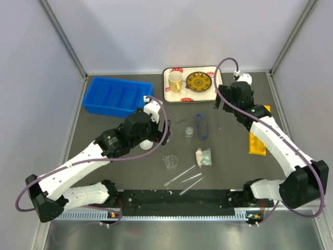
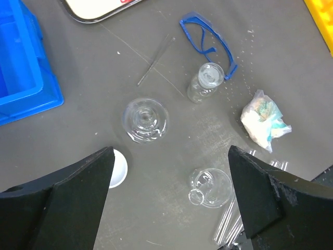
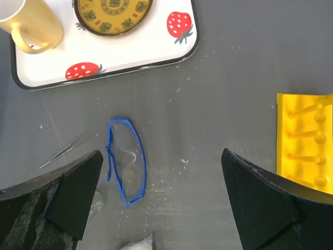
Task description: Organize the chemistry lab equipment
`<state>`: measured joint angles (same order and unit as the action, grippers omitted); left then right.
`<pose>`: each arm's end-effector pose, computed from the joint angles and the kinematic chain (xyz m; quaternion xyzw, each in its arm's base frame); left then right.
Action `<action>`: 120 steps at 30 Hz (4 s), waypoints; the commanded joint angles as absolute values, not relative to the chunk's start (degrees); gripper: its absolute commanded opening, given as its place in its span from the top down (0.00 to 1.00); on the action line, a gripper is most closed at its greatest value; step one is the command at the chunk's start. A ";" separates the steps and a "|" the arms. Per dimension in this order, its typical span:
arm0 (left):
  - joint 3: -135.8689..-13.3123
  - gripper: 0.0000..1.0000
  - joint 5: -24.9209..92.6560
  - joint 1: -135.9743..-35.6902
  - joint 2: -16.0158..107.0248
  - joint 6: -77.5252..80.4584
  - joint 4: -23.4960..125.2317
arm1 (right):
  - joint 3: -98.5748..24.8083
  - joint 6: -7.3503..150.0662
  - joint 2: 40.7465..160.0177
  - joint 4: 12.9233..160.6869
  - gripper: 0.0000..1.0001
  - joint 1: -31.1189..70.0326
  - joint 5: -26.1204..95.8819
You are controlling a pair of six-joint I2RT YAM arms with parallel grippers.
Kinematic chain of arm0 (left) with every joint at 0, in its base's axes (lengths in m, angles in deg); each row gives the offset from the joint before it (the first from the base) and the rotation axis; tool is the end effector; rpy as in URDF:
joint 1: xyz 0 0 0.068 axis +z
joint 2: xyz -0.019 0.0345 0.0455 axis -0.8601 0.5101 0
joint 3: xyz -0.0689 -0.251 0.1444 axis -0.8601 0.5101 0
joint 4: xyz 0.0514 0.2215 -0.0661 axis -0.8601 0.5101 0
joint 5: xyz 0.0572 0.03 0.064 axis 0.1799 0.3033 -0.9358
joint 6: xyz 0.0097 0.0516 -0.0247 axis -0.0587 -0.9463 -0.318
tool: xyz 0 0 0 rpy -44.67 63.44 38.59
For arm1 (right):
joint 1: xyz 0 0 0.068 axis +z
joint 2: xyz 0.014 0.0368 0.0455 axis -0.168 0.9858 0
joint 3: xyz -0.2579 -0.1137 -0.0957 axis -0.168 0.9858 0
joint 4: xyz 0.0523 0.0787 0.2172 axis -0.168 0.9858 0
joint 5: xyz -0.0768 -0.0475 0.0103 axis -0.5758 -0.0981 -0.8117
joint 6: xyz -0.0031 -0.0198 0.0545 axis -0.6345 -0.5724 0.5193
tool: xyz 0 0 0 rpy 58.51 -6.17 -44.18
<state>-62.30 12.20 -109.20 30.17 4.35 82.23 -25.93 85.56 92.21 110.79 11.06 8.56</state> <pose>0.1324 -0.1420 0.3675 0.2048 0.8350 -0.1812 0.4775 0.2433 0.0779 0.3570 0.0798 0.8662 0.0351 0.4921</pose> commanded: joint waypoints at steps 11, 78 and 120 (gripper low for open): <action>-64.03 0.03 10.05 -132.97 40.41 4.38 81.71 | -24.97 79.57 88.12 116.97 0.01 15.29 20.30; -48.13 0.28 21.30 -127.62 57.99 6.32 65.98 | -19.43 80.63 83.11 118.73 0.04 21.09 20.38; -51.01 1.00 20.95 -128.15 53.33 7.20 75.03 | -21.01 80.98 82.23 119.87 0.04 21.09 22.05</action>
